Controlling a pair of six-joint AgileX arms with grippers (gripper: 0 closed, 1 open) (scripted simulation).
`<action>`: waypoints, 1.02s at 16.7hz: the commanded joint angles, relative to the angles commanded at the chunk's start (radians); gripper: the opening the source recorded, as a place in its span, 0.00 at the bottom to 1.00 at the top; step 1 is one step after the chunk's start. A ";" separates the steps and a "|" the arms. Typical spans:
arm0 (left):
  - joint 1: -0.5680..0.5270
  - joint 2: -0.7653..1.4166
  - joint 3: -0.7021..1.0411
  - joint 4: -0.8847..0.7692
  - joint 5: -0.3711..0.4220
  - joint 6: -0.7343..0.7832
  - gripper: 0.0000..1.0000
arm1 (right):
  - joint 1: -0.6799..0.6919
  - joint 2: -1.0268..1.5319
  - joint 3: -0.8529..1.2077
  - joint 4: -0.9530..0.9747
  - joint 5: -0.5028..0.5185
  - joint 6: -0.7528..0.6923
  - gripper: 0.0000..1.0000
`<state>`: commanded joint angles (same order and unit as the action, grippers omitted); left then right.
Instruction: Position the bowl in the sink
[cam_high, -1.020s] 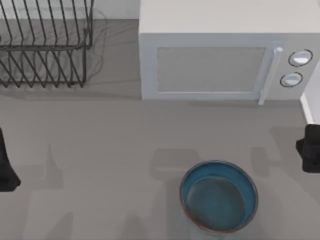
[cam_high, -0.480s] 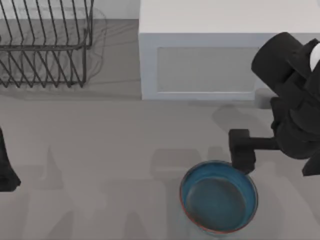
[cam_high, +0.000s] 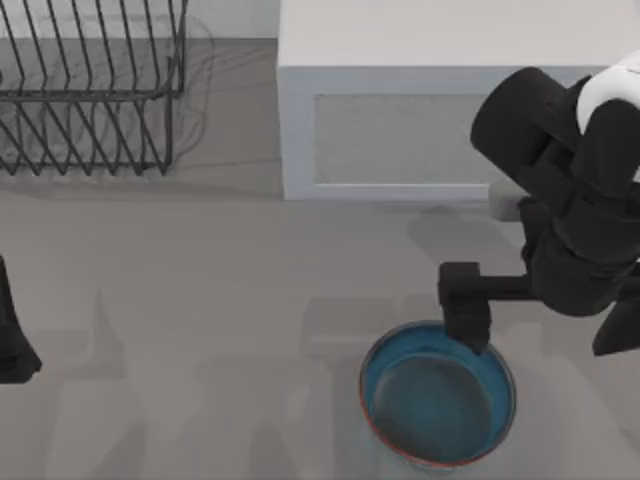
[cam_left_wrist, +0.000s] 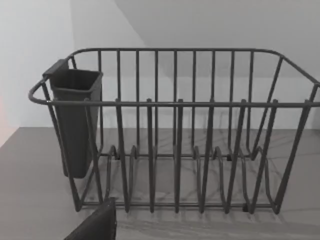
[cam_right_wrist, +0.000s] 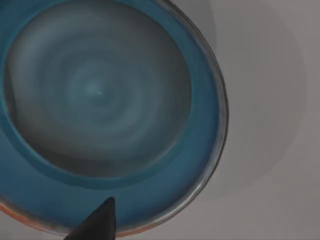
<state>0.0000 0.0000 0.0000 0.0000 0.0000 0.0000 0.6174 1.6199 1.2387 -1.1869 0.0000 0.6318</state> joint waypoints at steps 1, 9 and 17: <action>0.000 0.000 0.000 0.000 0.000 0.000 1.00 | 0.000 0.002 -0.003 0.003 0.000 0.000 1.00; 0.000 0.000 0.000 0.000 0.000 0.000 1.00 | 0.006 0.106 -0.212 0.326 0.000 0.005 1.00; 0.000 0.000 0.000 0.000 0.000 0.000 1.00 | 0.008 0.135 -0.271 0.403 0.001 0.007 0.92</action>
<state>0.0000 0.0000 0.0000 0.0000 0.0000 0.0000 0.6257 1.7547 0.9680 -0.7842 0.0005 0.6387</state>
